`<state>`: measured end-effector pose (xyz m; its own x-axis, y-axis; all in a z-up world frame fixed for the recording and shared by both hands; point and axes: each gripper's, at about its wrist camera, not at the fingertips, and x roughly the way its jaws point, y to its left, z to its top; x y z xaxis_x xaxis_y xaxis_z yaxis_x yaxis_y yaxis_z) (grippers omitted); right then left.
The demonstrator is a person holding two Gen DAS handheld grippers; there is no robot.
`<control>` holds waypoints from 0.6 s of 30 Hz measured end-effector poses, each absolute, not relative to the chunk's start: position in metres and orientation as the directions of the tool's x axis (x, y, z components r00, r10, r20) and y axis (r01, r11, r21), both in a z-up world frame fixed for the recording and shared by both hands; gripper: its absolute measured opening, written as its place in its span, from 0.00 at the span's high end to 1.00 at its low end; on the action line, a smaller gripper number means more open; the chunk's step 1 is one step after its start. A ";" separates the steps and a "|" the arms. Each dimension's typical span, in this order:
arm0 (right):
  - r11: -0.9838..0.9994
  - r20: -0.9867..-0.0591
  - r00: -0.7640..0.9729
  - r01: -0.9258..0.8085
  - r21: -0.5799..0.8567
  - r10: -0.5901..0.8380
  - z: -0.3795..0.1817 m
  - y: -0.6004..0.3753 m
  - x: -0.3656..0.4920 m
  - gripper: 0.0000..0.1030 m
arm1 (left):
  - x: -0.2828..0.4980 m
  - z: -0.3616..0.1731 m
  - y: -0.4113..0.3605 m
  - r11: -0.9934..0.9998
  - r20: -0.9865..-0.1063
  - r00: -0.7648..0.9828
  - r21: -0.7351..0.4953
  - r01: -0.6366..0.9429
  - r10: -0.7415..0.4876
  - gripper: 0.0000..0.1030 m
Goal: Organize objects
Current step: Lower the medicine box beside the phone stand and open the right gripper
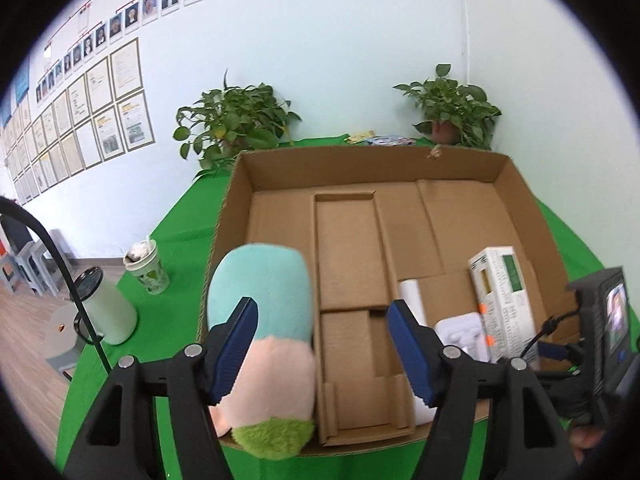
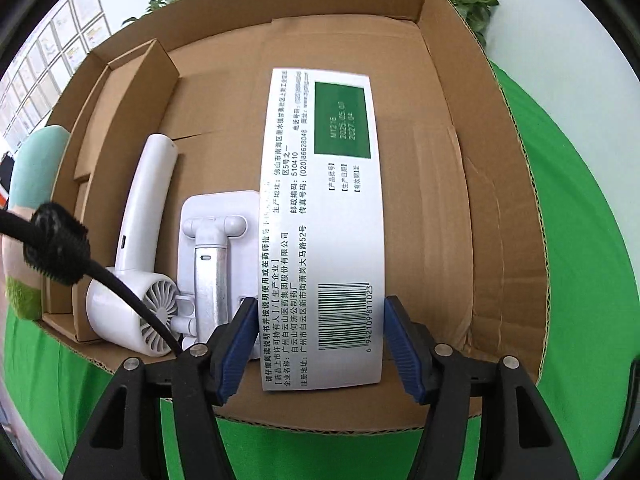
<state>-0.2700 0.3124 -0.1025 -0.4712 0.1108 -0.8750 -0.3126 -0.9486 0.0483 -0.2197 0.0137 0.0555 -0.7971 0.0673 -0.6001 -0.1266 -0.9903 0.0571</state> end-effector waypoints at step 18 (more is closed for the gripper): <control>-0.963 -0.587 -0.780 -0.269 0.004 0.216 -0.067 0.254 -0.189 0.00 | -0.185 -0.029 0.025 -0.996 -0.434 -0.901 0.085 -0.011 -0.027 0.19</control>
